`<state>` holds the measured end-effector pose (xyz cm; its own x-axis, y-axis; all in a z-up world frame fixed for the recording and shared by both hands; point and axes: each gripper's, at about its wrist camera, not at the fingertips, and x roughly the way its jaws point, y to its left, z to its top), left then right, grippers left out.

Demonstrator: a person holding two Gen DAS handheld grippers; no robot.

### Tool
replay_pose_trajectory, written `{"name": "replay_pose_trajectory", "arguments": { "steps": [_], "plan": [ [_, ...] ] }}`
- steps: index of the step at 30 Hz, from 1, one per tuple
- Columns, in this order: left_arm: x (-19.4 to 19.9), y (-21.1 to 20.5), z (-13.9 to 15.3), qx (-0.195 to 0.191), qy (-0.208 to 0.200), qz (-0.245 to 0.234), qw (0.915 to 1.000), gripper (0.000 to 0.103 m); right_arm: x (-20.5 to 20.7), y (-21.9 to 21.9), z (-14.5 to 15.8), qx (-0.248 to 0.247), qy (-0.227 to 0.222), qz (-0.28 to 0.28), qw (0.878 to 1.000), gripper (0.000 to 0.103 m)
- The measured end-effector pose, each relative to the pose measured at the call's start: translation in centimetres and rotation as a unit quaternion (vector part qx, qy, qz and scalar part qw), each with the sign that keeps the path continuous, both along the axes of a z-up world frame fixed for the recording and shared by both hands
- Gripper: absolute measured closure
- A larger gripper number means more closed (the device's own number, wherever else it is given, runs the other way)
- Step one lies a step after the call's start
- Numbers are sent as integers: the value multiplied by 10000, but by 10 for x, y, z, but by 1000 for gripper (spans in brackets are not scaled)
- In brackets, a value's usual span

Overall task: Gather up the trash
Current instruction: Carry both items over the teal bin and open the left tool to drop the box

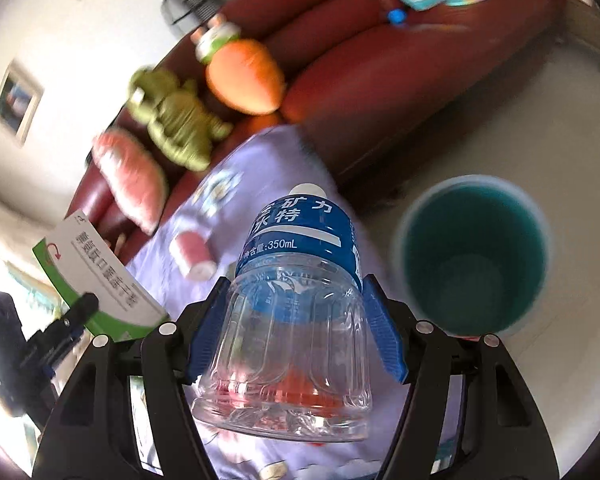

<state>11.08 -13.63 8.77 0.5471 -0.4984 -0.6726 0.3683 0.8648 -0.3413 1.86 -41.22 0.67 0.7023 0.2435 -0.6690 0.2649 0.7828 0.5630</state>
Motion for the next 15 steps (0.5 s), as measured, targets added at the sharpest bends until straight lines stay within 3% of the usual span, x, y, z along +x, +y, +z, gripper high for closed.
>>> {"name": "replay_pose_trajectory", "arguments": {
  "steps": [7,11,15],
  "plan": [
    [21,-145,-32,291,303,-918,9949,71,-32,-91,-35,228,190,-896,9955,40],
    [41,-207,-82,617,832,-1098,9885,71,-33,-117,-57,340,370,-1041,9933,40],
    [55,-244,-129,983,1257,-1191,9800,71,-21,-132,-77,433,560,-1022,9922,40]
  ]
}}
